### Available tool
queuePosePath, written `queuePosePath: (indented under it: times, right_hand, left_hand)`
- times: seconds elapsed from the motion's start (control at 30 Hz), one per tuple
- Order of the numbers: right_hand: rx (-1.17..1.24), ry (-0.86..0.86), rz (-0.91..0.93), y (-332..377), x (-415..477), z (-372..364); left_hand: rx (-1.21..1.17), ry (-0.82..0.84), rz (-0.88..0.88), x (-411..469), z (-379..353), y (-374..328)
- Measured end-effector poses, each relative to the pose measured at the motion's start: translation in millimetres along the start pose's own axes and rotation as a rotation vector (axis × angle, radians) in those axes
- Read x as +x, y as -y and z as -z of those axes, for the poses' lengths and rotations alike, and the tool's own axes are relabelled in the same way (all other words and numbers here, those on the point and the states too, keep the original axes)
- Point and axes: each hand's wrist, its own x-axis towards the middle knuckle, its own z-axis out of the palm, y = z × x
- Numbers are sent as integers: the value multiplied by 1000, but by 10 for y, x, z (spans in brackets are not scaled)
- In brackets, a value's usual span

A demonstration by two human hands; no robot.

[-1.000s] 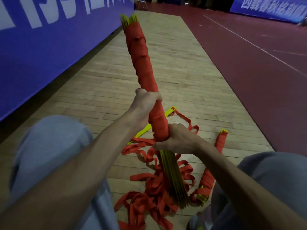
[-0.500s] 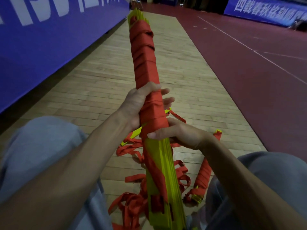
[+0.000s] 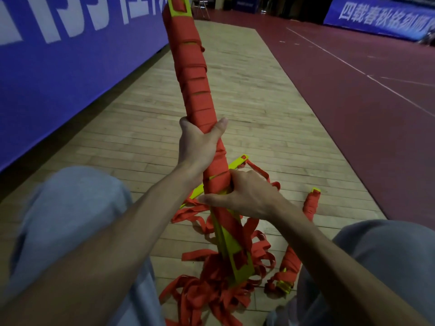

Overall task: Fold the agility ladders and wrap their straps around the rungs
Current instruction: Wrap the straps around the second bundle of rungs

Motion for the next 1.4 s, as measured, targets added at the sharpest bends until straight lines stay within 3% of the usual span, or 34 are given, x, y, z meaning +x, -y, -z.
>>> queuePosePath:
  times: [0.13, 0.27, 0.37, 0.5, 0.63, 0.73, 0.83, 0.97, 1.1, 1.23, 1.4]
  right_hand:
    - [8, -144, -31, -34, 6, 30]
    - [165, -136, -19, -39, -31, 190]
    - [422, -41, 37, -14, -77, 322]
    - [600, 126, 118, 64, -148, 357]
    - [510, 141, 77, 98, -134, 329]
    - [297, 138, 57, 69, -81, 307]
    - [131, 107, 101, 32, -42, 284]
    - [92, 154, 93, 35, -46, 212]
    - [-171, -61, 29, 15, -43, 67]
    - [-78, -247, -35, -27, -50, 66]
    - [162, -197, 44, -25, -129, 280]
  left_hand:
    - [-31, 82, 38, -64, -84, -51]
    - [-209, 249, 64, -83, -43, -194]
    - [-322, 340, 35, -105, 7, -251]
    - [-510, 397, 171, -203, 8, -308]
    - [-594, 459, 306, -215, 17, -323]
    - [-489, 298, 334, -137, -3, -331]
    - [-314, 152, 275, -56, 12, -247]
    - [-114, 73, 156, -59, 2, -184]
    - [-190, 152, 189, -61, -1, -191]
    - [-240, 265, 155, -105, -11, -206]
    - [-275, 394, 27, -160, -4, -247]
